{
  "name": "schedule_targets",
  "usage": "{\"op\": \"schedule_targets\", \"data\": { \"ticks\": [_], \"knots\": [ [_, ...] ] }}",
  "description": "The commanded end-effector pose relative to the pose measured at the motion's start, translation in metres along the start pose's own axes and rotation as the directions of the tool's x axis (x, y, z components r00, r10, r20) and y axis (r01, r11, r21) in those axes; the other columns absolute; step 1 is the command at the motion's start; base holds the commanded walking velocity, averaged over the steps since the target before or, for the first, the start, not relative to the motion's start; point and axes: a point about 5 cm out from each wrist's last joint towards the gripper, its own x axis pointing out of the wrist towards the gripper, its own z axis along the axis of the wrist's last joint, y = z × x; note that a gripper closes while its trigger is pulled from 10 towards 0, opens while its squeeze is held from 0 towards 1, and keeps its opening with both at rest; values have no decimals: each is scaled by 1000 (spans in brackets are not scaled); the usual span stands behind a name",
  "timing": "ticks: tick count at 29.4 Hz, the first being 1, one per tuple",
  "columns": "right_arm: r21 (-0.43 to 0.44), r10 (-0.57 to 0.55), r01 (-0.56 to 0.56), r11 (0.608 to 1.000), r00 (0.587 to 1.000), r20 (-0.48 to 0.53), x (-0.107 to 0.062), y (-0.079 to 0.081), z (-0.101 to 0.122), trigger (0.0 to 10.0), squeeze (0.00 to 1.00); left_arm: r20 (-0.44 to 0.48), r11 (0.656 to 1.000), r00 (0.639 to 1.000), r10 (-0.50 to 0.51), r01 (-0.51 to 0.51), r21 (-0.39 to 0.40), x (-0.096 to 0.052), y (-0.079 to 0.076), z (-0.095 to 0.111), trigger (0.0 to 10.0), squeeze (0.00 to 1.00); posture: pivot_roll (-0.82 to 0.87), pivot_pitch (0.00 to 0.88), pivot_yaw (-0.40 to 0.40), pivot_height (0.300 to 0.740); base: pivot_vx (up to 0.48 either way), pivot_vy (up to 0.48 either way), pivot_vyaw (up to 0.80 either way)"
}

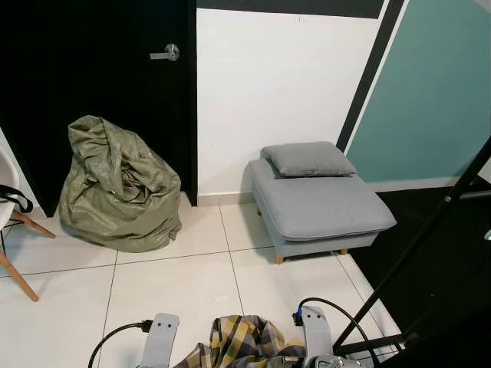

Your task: Hang hanger

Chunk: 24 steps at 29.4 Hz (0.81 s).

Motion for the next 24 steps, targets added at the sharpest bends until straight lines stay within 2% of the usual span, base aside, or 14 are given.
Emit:
{"op": "schedule_targets", "data": {
  "ticks": [1, 11, 24],
  "knots": [
    [5, -5, 5, 1000, 1000, -7, 1, -2, -6, 10000, 0, -35, 1000, 999, -11, 11, 14, 0, -3, -10, 10000, 0, 86, 99, -65, 740, 0, 0, 0],
    [5, -8, 8, 1000, 1000, -4, 0, -4, -7, 10000, 0, -30, 1000, 999, -13, 13, 19, 0, -5, -10, 10000, 0, 89, 79, -70, 740, 0, 0, 0],
    [-16, -15, 15, 1000, 1000, -16, 1, -6, -15, 10000, 0, -20, 1000, 1000, -10, 11, 28, 0, -8, -15, 10000, 0, 92, 9, -86, 740, 0, 0, 0]
  ]
}}
